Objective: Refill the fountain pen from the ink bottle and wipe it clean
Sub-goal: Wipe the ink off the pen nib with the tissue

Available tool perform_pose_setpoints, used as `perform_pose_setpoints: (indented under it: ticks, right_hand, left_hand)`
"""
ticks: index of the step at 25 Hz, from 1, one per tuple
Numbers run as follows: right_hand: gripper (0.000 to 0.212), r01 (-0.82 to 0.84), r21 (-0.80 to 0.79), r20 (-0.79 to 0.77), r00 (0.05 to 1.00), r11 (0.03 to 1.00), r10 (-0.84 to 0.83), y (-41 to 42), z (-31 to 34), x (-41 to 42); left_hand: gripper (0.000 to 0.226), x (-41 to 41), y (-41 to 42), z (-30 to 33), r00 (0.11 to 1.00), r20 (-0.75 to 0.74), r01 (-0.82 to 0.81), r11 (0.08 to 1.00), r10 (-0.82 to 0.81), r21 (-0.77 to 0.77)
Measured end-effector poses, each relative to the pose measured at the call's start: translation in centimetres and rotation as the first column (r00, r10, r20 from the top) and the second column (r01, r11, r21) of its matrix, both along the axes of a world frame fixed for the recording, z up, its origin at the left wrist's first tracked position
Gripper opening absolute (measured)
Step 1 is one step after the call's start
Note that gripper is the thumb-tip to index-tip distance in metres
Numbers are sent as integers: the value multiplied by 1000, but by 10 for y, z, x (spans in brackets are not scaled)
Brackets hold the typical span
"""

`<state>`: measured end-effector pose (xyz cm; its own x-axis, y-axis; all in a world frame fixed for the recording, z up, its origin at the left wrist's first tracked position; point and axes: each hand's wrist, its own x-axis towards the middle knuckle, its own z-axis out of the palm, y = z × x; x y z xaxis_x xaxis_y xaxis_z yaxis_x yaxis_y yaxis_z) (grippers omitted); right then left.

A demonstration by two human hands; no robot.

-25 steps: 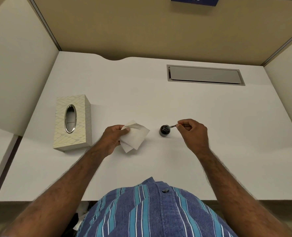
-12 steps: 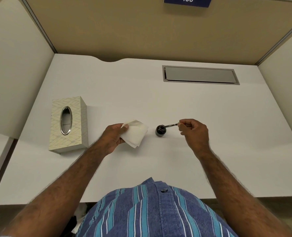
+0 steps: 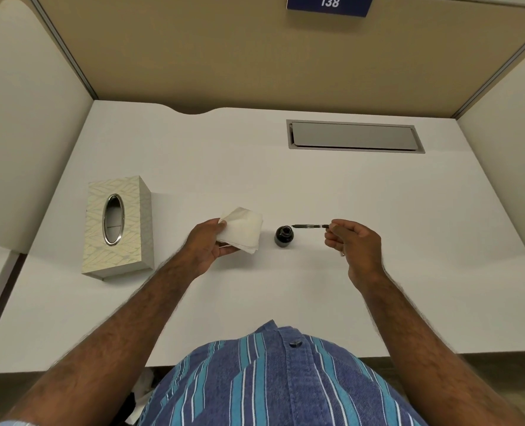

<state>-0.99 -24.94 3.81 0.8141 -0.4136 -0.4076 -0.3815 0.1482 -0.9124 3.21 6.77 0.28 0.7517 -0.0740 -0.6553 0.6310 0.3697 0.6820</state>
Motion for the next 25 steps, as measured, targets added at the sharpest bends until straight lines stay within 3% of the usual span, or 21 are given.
perform_pose_setpoints:
  ticks: [5,11,20,25]
  right_hand:
    - [13,20,317,68,997,948,-44,0,7,0]
    - [11,32,485,31,998,874,-54,20,19,5]
    - [6,78,581,-37,997,810,-70,31,36,6]
    - [7,43,545,-3,999,837,-49,30,41,7]
  left_hand:
    - [32,6,-24,17,999,38,-4,997,6,-75]
    - [30,10,-58,41,993,116,54,982,-33,-182]
    - [35,12,-75,60,980,201,110,860,-10,-498]
    - [41,11,-78,59,969,245,129,807,20,-576]
